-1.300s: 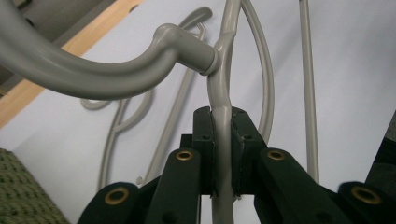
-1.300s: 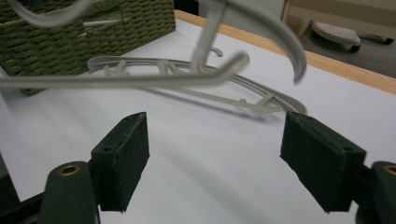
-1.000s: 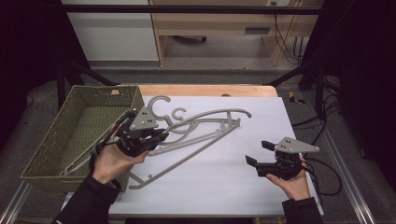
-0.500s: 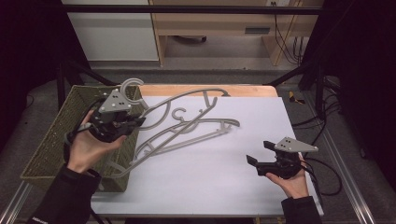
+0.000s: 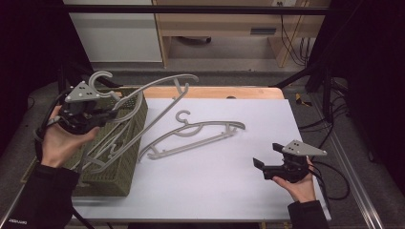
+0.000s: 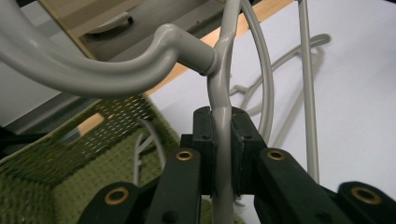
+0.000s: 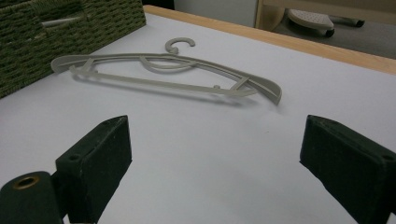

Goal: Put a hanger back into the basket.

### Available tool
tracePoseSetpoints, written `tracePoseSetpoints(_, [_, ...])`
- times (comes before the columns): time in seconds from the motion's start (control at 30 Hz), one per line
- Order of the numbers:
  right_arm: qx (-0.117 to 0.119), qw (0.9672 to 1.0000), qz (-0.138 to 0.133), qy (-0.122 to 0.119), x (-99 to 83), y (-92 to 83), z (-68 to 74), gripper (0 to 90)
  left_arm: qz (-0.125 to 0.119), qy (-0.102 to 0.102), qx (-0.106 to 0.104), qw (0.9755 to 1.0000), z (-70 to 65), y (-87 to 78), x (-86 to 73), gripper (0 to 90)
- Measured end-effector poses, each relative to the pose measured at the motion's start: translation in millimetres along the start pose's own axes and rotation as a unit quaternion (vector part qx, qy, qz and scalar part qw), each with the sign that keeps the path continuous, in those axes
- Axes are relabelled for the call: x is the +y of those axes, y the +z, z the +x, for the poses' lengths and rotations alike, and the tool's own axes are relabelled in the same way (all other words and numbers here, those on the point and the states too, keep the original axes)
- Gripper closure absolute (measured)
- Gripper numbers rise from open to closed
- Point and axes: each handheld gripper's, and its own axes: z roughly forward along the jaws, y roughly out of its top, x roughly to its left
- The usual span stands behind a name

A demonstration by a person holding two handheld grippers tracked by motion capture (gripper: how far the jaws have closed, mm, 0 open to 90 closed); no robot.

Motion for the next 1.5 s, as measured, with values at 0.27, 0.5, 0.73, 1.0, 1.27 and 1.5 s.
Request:
tracePoseSetpoints(0.27, [0.002, 1.0000, 0.000, 0.001, -0.1, -0.8, -0.4, 9.1, 0.012, -0.021, 0.036, 0.9991, 31.2, -1.6, -10.8, 82.7])
tracePoseSetpoints(0.5, [0.000, 1.0000, 0.004, -0.001, -0.3, 0.2, -0.2, 8.9, 0.023, -0.030, 0.057, 0.9976, 53.0, 2.2, -25.8, 82.7])
tracePoseSetpoints(0.73, [-0.001, 1.0000, 0.008, 0.000, -1.1, 0.8, -1.3, 8.5, 0.033, -0.032, 0.071, 0.9964, 69.8, 8.9, -36.8, 82.8])
tracePoseSetpoints(1.0, [-0.003, 1.0000, 0.005, 0.003, -0.9, -0.9, -2.1, 8.5, 0.043, -0.043, 0.080, 0.9949, 87.4, 17.5, -51.8, 82.7])
tracePoseSetpoints(1.27, [-0.005, 1.0000, 0.007, 0.001, -1.1, 0.1, -1.6, 8.5, 0.047, -0.057, 0.089, 0.9933, 102.6, 20.9, -73.4, 82.7])
tracePoseSetpoints(1.5, [-0.007, 1.0000, 0.006, 0.000, -0.5, -0.2, -1.4, 8.1, 0.051, -0.062, 0.103, 0.9915, 109.0, 24.4, -83.6, 82.7])
